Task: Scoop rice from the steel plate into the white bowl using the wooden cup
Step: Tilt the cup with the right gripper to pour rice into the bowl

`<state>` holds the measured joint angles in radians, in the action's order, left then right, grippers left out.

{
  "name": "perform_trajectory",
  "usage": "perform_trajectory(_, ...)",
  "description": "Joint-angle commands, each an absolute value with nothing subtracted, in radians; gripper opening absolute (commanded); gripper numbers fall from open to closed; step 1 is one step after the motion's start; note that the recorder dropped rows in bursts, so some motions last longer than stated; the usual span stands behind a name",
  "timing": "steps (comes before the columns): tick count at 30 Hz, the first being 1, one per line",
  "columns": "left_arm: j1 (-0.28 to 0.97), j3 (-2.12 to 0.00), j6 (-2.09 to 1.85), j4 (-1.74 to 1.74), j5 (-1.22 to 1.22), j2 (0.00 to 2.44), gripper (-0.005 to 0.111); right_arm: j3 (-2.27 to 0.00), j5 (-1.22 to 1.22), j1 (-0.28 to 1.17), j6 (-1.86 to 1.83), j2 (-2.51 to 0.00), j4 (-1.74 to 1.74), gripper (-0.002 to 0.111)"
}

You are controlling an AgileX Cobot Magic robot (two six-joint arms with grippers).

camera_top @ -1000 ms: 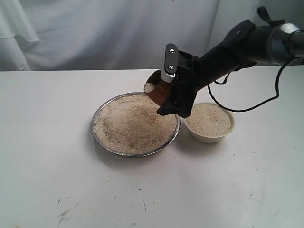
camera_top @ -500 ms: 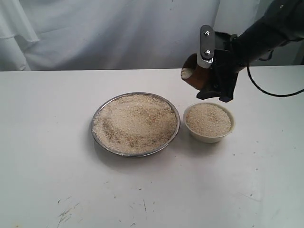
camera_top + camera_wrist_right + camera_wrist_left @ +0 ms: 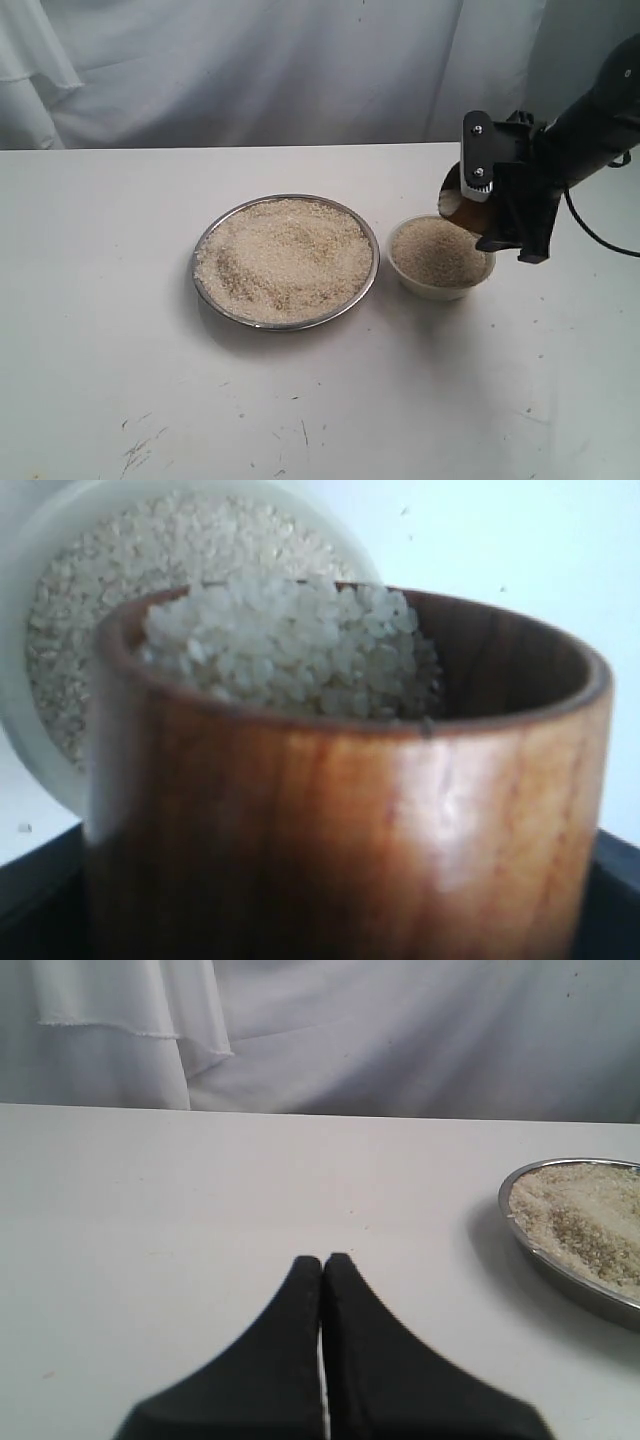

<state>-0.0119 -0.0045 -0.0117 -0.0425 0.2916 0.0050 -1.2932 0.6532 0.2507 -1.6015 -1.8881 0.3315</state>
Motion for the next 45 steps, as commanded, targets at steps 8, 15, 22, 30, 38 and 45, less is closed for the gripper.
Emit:
perform_trajectory(8, -0.01, 0.0, -0.009, -0.043, 0.285, 0.0, 0.0, -1.282, 0.61, 0.251, -1.401, -1.853, 0.145, 0.0)
perform_trajectory(15, -0.01, 0.0, -0.009, -0.043, 0.285, 0.0, 0.0, -1.282, 0.592, 0.251, -1.402, -1.86, 0.112, 0.0)
perform_trajectory(22, -0.01, 0.0, -0.009, -0.043, 0.285, 0.0, 0.0, -1.282, 0.592, 0.287, -1.371, -1.863, 0.0, 0.0)
perform_trajectory(30, -0.01, 0.0, -0.009, -0.043, 0.285, 0.0, 0.0, -1.282, 0.587, 0.337, -1.282, -1.863, -0.151, 0.0)
perform_trajectory(38, -0.01, 0.0, -0.009, -0.043, 0.285, 0.0, 0.0, -1.282, 0.587, 0.348, -1.253, -1.863, -0.277, 0.0)
perform_trajectory(45, -0.01, 0.0, -0.009, -0.043, 0.285, 0.0, 0.0, -1.282, 0.56, 0.348, -1.257, -1.863, -0.319, 0.0)
